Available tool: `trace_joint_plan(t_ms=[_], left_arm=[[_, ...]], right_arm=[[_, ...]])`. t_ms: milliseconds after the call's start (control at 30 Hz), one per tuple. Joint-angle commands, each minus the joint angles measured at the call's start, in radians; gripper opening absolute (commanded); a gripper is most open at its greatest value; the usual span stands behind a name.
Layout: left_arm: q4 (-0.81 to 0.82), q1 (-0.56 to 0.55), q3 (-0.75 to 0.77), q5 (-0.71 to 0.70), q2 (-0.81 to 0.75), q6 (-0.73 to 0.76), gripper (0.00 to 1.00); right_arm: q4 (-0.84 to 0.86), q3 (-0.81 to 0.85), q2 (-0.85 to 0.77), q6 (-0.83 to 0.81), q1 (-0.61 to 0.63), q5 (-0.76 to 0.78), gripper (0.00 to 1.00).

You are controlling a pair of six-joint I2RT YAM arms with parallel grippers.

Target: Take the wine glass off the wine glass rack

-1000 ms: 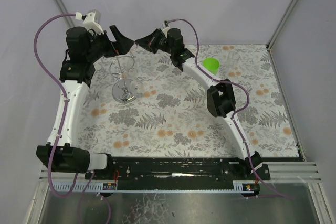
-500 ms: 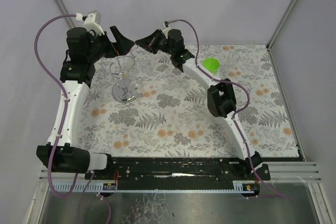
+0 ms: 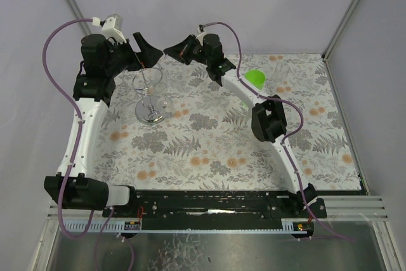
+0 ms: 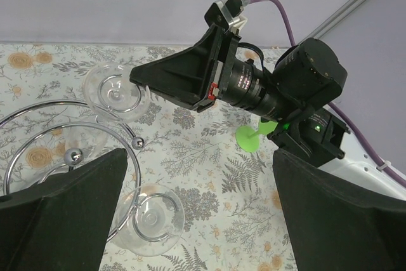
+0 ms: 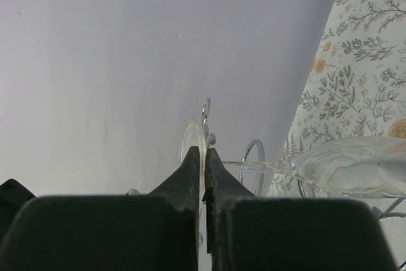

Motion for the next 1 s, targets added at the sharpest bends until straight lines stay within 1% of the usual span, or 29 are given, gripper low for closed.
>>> trace_joint_plan(t_ms=[0,533,967], left_arm=[[0.065,0.009,-0.01,0.019,-0.03,-0.01,0.96],[0.069,0.009,-0.023,0.031,-0.036,-0.017,0.96],[0.069,0.009,-0.027,0.04,-0.033,-0.015,0.96]], right_arm=[[0.032,0.004,-0.095,-0.022,-0.001,0.004,0.0],[0.06,-0.049,-0.148,-0.03,-0.023,0.048,0.0],[0.092,-0.039,-0.14,-0.017,-0.049,0.085,0.0]])
